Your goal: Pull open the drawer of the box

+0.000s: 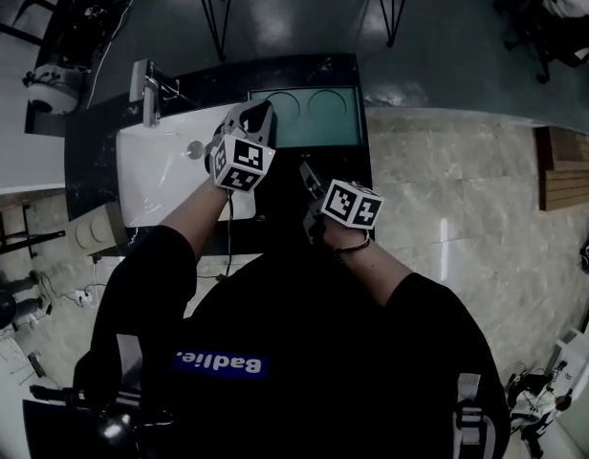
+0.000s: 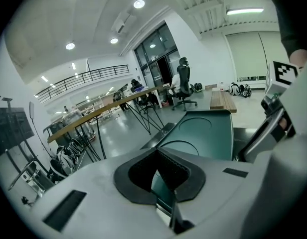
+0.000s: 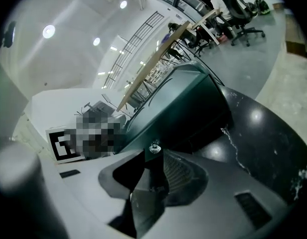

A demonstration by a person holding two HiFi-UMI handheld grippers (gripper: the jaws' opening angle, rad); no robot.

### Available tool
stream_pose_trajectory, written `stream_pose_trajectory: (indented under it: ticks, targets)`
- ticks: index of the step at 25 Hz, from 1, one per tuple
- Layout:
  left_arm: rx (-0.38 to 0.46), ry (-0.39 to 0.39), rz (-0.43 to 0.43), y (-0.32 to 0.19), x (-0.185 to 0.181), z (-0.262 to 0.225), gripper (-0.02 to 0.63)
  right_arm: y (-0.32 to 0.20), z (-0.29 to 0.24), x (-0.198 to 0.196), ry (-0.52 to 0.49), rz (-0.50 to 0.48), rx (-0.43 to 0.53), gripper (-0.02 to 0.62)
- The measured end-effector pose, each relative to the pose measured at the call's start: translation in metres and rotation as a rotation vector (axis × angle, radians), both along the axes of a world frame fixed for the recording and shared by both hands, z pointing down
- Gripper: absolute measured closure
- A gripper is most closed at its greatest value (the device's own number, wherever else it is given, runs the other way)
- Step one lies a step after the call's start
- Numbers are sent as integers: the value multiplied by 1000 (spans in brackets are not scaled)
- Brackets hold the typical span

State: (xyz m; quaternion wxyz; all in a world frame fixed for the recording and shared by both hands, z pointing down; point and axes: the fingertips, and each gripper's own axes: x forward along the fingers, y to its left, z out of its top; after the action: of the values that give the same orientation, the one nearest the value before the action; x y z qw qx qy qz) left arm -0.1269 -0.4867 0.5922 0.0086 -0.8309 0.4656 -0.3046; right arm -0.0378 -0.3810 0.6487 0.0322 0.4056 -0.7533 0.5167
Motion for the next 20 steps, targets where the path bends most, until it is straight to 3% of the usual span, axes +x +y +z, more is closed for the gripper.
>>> stream_pose_trajectory:
  ticks: [20]
  targets:
    - [-33,-50,25,-10,-1,17,604,-15,8,-8,24,54,-17,509]
